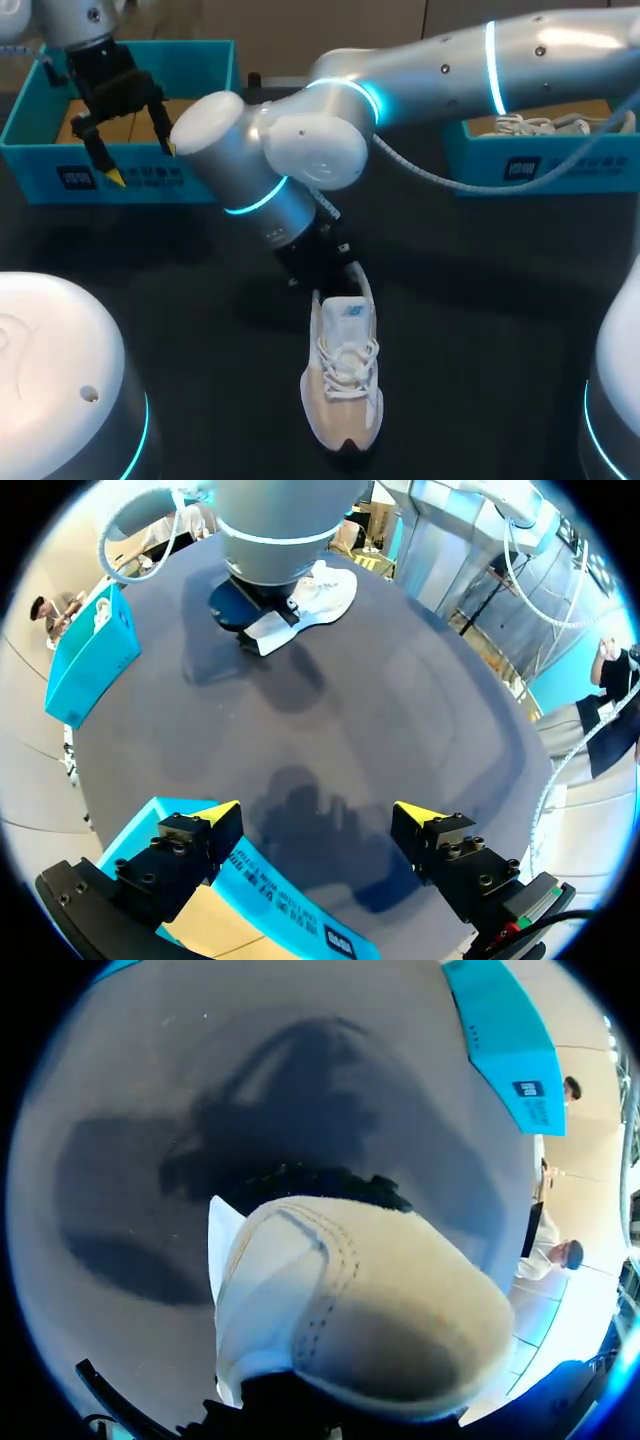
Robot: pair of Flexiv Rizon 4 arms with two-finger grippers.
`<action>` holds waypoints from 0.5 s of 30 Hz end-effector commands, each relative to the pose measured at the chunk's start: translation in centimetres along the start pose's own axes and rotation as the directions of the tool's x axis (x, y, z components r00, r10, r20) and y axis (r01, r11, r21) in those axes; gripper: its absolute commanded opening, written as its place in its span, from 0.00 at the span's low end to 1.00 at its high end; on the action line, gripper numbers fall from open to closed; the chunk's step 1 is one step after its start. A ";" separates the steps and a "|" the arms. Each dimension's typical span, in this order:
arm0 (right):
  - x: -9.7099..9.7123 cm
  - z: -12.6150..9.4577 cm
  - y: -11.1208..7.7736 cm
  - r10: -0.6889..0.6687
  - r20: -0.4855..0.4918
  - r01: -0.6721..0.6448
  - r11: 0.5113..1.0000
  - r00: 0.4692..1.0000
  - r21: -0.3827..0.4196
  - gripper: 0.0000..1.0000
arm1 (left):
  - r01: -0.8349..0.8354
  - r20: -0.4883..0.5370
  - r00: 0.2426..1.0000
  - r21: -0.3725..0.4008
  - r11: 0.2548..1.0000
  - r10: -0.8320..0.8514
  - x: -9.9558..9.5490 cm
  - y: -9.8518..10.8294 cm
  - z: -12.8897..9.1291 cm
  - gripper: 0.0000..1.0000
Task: Take the shoe out of the shoebox, open the shoe tongue, remove and reinsert the insole, then place the shoe into the shoebox
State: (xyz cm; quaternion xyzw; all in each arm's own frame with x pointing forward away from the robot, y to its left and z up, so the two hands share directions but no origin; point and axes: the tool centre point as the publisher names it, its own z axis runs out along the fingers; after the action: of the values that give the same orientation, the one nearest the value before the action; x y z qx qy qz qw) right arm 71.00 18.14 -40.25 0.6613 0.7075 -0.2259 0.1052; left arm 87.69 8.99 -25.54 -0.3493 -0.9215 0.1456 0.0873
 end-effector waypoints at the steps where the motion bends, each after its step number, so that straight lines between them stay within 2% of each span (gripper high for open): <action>1: 0.2 1.0 0.2 -0.008 -0.043 0.008 1.000 0.999 -0.012 0.00 | 0.000 0.000 1.000 -0.002 1.000 0.000 0.0 0.0 0.0 1.00; 8: -1.1 -1.6 -1.3 -0.028 -0.001 0.028 0.997 1.000 -0.066 0.00 | 0.000 0.000 1.000 -0.002 1.000 0.000 0.0 0.0 0.0 1.00; 15: -1.5 -2.0 -1.8 -0.073 0.016 0.074 0.993 0.997 -0.092 0.00 | 0.000 0.000 1.000 -0.002 1.000 0.000 0.0 0.0 0.0 1.00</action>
State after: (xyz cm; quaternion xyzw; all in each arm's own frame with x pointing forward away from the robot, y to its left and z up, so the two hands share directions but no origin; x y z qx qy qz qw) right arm 69.88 17.90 -37.70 0.6298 0.7369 -0.2079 0.1309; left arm 87.69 8.98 -25.54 -0.3494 -0.9215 0.1456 0.0873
